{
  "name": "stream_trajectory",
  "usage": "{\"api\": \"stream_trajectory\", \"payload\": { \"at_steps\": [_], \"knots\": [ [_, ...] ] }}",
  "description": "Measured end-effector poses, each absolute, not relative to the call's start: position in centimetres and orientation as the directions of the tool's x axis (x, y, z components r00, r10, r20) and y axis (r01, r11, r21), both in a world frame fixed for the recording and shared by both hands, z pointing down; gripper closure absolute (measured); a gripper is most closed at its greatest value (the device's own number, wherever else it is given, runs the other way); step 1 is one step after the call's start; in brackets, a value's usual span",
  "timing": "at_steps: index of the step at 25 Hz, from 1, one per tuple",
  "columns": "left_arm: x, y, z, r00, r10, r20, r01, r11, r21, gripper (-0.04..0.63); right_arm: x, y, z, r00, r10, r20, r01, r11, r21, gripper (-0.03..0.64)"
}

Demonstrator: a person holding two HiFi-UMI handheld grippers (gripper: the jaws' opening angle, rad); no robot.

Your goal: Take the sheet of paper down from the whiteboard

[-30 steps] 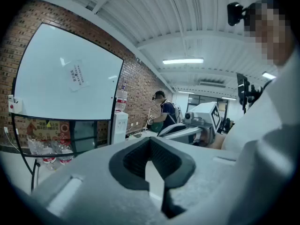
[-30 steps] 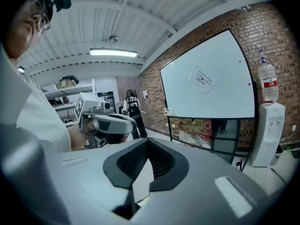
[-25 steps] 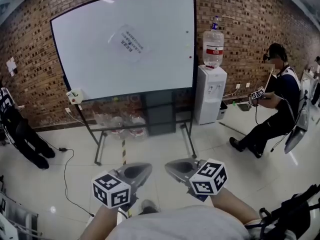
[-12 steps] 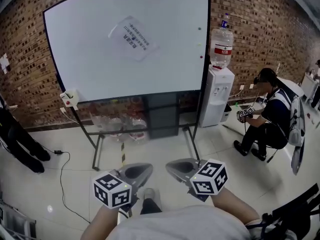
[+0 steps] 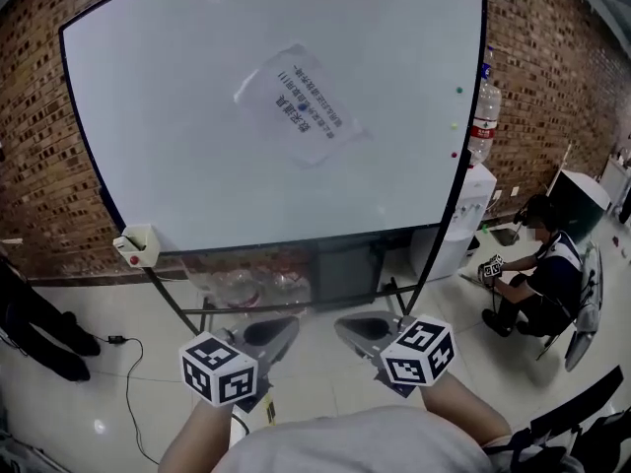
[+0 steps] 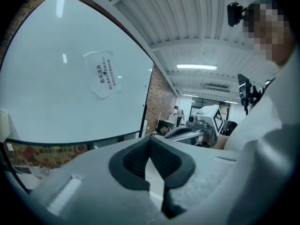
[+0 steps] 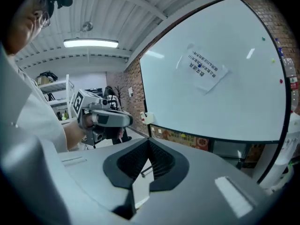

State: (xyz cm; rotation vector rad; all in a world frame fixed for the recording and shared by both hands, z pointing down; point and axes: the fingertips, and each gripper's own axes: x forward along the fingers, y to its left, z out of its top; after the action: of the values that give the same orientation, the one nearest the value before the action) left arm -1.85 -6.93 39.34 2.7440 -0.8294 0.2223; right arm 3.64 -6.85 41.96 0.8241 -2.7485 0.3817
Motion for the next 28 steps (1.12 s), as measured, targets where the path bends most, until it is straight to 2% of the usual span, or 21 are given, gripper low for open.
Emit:
{"api": "stream_trajectory", "payload": {
  "at_steps": [5, 12, 23, 28],
  "knots": [
    [-5.0, -13.9, 37.2, 0.847, -0.507, 0.158, -0.529, -0.832, 0.169, 0.594, 1.5, -13.6, 40.7, -0.785, -0.543, 0.297, -0.596, 0.793, -0.125, 0.618],
    [-6.4, -18.7, 36.4, 0.856, -0.5, 0.134, -0.516, -0.843, 0.15, 0.594, 0.5, -18.0, 39.8, -0.772, -0.565, 0.292, -0.613, 0.784, -0.102, 0.618],
    [-7.1, -26.5, 34.8, 0.82, -0.559, 0.12, -0.571, -0.814, 0.105, 0.594, 0.6, -26.3, 38.4, -0.769, -0.588, 0.249, -0.612, 0.79, -0.025, 0.618],
    [-7.4, -30.9, 32.0, 0.801, -0.583, 0.135, -0.593, -0.804, 0.042, 0.594, 1.3, -31.8, 35.6, -0.741, -0.633, 0.225, -0.631, 0.771, 0.09, 0.618]
  ]
}}
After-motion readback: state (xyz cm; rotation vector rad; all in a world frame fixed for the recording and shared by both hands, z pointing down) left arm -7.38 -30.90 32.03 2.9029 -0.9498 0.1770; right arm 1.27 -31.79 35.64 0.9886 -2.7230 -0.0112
